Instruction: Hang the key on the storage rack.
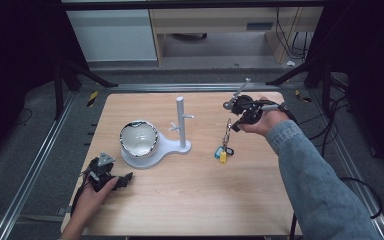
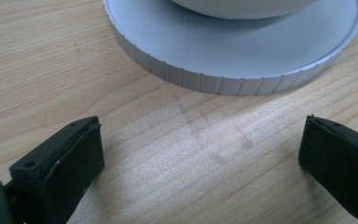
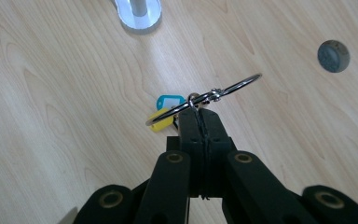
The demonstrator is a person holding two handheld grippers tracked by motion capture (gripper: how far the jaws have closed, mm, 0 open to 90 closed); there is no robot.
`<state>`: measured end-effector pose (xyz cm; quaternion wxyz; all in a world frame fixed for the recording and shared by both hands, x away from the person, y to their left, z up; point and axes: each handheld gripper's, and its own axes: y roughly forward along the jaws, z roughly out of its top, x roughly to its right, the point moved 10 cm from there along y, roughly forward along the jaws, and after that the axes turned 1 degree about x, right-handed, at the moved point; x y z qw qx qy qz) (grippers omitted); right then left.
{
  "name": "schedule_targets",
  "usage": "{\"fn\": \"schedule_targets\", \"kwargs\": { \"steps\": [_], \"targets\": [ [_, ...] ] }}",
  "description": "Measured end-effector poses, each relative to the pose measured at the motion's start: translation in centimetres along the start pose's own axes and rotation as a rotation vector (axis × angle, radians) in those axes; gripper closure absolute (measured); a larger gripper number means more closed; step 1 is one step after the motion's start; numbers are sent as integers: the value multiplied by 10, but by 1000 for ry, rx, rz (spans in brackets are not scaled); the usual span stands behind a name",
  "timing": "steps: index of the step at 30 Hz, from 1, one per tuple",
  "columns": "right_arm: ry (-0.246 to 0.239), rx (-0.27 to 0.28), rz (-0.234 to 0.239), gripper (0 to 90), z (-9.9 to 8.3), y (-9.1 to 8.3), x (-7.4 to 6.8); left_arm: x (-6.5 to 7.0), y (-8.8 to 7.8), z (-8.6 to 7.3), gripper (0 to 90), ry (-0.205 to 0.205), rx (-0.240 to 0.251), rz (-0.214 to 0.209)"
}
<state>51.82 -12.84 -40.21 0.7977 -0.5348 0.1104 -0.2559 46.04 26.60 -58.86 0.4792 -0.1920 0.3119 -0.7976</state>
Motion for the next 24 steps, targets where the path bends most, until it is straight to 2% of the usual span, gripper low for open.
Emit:
{"fn": "schedule_targets", "kwargs": {
  "steps": [24],
  "targets": [
    [-38,18,-33,898,39,-31,8,0,0,0,0,-1,2,1]
  ]
}}
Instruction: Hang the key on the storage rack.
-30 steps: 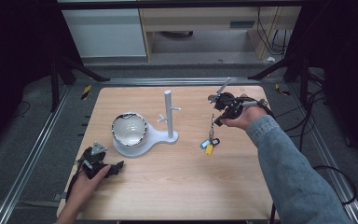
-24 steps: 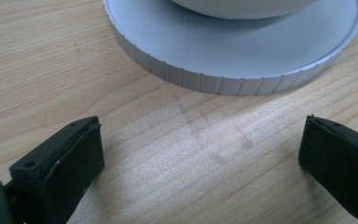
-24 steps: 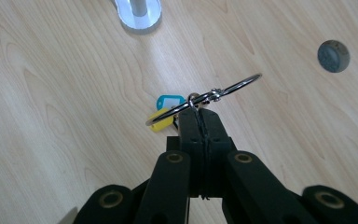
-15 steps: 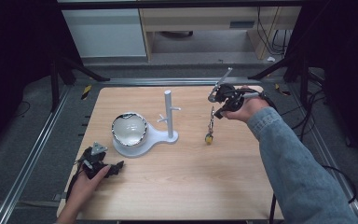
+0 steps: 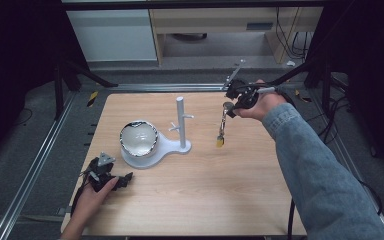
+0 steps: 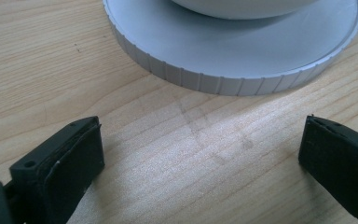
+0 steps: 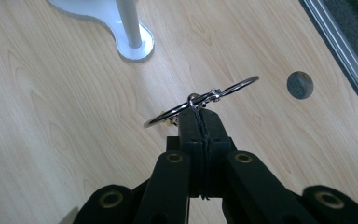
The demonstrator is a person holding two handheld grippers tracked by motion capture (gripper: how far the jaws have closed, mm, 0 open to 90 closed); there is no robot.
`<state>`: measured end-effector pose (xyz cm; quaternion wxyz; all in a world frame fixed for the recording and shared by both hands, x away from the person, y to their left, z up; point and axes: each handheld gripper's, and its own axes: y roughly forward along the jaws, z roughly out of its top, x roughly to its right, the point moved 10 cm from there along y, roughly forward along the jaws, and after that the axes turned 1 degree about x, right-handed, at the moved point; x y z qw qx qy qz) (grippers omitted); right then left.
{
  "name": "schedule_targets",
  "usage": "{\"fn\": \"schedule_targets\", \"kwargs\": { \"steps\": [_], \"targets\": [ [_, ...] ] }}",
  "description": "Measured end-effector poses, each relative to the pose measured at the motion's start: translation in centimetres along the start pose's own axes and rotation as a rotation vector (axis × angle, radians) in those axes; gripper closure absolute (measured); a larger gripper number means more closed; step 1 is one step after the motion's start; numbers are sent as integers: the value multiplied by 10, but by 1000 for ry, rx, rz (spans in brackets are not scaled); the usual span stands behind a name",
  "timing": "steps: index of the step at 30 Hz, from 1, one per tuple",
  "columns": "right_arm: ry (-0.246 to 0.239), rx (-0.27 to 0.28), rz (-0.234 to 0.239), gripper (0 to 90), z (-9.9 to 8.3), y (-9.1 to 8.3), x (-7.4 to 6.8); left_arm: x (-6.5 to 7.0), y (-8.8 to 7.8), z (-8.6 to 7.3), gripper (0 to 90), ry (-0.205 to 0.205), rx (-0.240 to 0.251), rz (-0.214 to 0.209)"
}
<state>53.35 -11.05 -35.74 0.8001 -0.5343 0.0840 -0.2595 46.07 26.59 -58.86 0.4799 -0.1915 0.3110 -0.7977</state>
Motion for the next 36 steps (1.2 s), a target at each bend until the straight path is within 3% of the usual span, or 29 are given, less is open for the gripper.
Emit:
{"fn": "schedule_targets", "kwargs": {
  "steps": [8,36],
  "targets": [
    [-9,-2,-8,898,15,-6,3,0,0,0,0,0,0,0],
    [-78,1,-15,898,58,-24,-15,0,0,0,0,0,0,0]
  ]
}}
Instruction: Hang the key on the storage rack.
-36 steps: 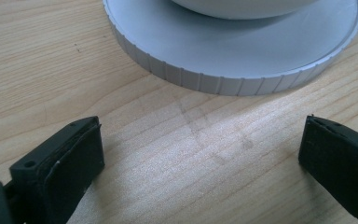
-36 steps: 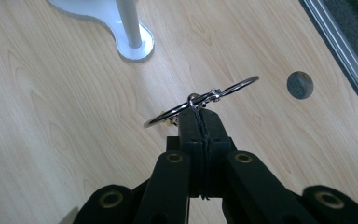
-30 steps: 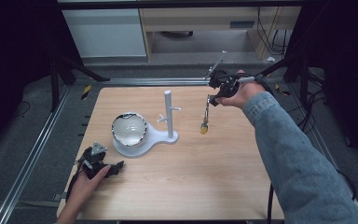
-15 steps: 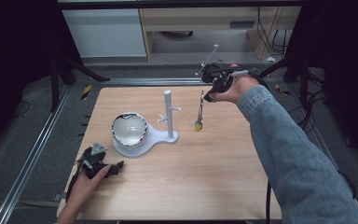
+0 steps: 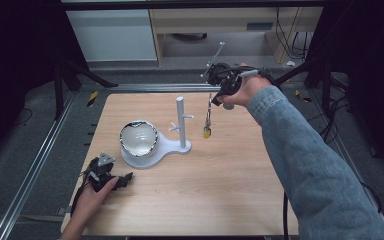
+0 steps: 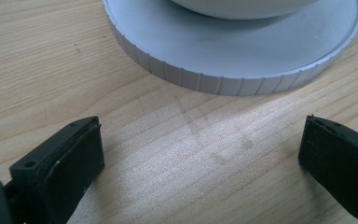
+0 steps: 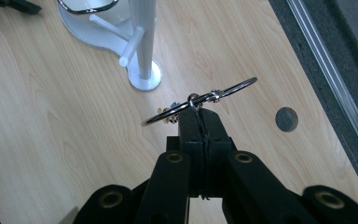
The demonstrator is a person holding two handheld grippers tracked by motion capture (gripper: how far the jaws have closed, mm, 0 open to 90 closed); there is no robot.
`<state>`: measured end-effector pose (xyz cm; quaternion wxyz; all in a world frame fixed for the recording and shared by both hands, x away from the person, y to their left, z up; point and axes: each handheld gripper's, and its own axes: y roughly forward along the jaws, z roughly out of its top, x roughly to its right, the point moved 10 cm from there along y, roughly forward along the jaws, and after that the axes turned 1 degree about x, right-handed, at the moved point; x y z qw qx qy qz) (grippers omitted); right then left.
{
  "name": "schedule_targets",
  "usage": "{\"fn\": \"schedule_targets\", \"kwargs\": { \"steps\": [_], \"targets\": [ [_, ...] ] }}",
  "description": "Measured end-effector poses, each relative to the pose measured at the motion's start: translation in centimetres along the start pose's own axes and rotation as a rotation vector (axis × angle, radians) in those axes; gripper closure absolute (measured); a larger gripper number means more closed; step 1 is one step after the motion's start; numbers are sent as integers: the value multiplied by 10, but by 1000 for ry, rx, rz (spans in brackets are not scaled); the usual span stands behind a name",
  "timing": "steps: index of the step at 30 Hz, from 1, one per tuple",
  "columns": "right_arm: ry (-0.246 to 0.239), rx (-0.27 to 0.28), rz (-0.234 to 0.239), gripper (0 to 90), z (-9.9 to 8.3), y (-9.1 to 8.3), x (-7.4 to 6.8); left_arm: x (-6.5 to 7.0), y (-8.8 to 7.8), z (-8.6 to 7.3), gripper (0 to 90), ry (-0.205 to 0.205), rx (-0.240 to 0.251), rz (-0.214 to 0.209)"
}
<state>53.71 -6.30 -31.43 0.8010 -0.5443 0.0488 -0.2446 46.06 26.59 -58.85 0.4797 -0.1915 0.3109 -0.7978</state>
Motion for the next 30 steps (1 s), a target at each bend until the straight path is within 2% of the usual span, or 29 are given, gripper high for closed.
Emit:
{"fn": "schedule_targets", "kwargs": {
  "steps": [18,23,30],
  "targets": [
    [-44,-5,5,897,27,-6,-13,0,0,0,0,0,0,0],
    [-62,-6,9,898,35,-5,-19,0,0,0,0,0,-1,0],
    [-83,-37,23,898,37,4,-28,0,0,0,0,0,0,0]
  ]
}}
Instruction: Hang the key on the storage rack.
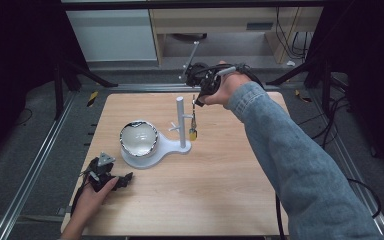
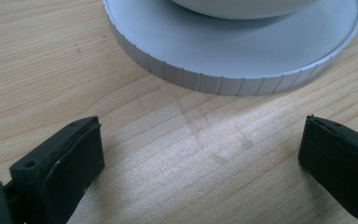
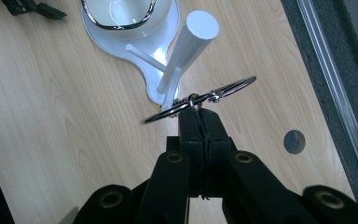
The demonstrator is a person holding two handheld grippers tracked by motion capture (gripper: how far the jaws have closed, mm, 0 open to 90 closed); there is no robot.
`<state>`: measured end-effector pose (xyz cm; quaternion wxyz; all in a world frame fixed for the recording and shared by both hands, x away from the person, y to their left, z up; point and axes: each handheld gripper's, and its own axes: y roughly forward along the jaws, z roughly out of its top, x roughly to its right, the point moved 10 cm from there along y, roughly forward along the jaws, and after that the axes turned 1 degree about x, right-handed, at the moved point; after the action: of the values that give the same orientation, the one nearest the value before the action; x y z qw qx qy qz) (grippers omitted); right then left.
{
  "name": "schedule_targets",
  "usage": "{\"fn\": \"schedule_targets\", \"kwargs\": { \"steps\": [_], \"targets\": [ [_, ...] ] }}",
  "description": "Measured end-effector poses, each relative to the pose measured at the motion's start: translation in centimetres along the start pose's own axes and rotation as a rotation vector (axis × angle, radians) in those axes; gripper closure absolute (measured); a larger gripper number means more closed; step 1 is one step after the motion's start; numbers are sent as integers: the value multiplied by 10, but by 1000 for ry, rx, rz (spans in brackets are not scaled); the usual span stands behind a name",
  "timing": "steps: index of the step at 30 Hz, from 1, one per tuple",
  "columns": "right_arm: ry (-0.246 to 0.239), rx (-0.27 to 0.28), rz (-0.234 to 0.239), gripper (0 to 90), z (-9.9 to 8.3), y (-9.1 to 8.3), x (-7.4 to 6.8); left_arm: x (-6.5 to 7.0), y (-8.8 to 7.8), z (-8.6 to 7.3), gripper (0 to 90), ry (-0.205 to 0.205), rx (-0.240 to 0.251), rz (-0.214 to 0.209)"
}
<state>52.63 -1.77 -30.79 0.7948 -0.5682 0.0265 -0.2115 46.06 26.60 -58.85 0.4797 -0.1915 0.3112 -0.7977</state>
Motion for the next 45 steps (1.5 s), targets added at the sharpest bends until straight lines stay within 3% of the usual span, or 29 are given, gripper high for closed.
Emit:
{"fn": "schedule_targets", "kwargs": {
  "steps": [8,20,39,45],
  "targets": [
    [-18,-21,14,897,4,13,-6,0,0,0,0,0,0,0],
    [10,-38,58,897,4,41,-1,0,0,0,0,0,0,0],
    [50,-38,127,890,4,55,6,0,0,0,0,1,1,-2],
    [62,-31,117,876,4,55,11,0,0,0,0,1,1,-2]
  ]
}}
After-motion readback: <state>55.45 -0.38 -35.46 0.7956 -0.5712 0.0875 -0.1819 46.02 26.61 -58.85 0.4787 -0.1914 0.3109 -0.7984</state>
